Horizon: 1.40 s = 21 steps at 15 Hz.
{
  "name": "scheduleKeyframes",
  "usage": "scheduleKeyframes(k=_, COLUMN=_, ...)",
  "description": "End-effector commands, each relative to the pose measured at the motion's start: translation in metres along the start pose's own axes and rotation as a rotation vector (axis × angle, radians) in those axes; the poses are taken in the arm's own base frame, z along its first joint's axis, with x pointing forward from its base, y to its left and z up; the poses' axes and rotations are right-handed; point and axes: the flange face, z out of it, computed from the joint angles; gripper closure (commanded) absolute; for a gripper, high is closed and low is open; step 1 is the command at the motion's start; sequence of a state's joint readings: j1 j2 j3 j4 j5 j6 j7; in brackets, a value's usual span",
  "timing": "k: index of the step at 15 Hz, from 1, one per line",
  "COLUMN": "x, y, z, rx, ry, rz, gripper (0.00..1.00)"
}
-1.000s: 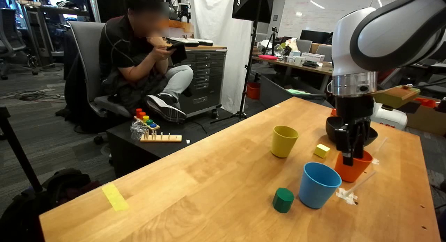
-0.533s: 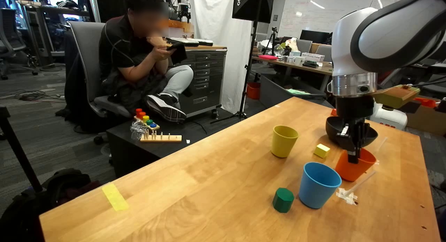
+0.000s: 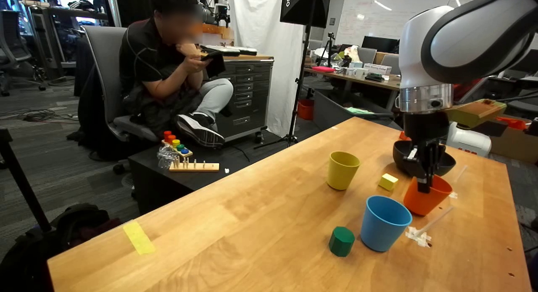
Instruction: Put the orange cup in the yellow cup then put the yellow cup in the blue cup
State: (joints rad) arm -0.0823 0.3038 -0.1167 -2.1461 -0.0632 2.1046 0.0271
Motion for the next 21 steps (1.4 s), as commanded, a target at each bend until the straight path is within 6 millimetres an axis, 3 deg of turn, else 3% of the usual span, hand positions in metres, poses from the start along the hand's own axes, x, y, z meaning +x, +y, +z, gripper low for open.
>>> scheduleKeyframes(k=1, x=0.002, y=0.009, z=-0.038, rx=0.057, ry=-0.021, rz=0.056, gripper=0.99)
scheduleKeyframes(k=4, x=-0.003, y=0.017, z=-0.084, rx=0.075, ry=-0.033, rz=0.072, gripper=0.99)
scheduleKeyframes(k=7, x=-0.007, y=0.021, z=-0.145, rx=0.104, ry=0.02, rz=0.076, gripper=0.99)
scheduleKeyframes(k=12, x=0.005, y=0.005, z=-0.234, rx=0.147, ry=0.067, rz=0.082, gripper=0.99)
scheduleKeyframes(k=17, x=0.032, y=-0.006, z=-0.286, rx=0.181, ry=0.149, rz=0.079, gripper=0.99)
scheduleKeyframes(k=19, x=0.044, y=-0.006, z=-0.298, rx=0.189, ry=0.17, rz=0.079, gripper=0.99)
scheduleKeyframes(k=21, x=0.054, y=-0.012, z=-0.296, rx=0.2, ry=0.177, rz=0.078, gripper=0.99)
